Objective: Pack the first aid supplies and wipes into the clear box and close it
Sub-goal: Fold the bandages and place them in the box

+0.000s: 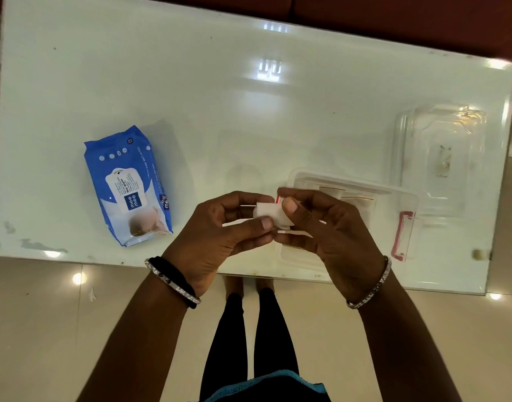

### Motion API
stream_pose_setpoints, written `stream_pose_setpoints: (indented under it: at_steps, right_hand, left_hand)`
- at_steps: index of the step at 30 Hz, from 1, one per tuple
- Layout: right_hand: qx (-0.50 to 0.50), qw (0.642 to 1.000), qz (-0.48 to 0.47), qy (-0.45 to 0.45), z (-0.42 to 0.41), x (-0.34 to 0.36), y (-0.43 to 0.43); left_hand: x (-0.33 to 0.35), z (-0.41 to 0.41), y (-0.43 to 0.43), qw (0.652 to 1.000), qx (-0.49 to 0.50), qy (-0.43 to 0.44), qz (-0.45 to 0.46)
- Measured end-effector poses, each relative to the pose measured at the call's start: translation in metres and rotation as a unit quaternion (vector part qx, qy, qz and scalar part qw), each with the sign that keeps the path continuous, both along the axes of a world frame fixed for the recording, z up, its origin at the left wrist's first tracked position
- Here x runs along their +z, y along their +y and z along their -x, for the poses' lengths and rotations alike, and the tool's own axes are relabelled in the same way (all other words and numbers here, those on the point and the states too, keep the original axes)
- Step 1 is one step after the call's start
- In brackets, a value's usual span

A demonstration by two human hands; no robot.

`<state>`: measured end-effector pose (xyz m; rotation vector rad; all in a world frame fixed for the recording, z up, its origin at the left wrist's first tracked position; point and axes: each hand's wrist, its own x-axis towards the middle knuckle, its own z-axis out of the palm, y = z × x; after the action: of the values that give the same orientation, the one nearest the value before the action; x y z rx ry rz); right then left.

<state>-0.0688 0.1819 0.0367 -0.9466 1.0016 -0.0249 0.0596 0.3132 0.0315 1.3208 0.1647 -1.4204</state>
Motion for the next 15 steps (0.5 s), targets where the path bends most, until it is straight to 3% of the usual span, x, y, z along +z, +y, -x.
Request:
stream_pose_setpoints:
  at_steps: [8, 12, 15]
  right_hand:
    - [-0.014, 0.999, 0.012, 0.050, 0.039, -0.003, -0.003]
    - [-0.120, 0.976, 0.078, 0.166, 0.078, -0.018, -0.014]
    - [-0.143, 0.945, 0.138, 0.259, 0.103, -0.034, -0.023]
  left_hand:
    - [-0.005, 0.015, -0.007, 0.994, -0.099, -0.044, -0.010]
    - [-0.015, 0.033, -0.016, 0.976, -0.112, -0.160, -0.101]
    - [-0.027, 0.046, -0.018, 0.914, -0.168, -0.321, -0.184]
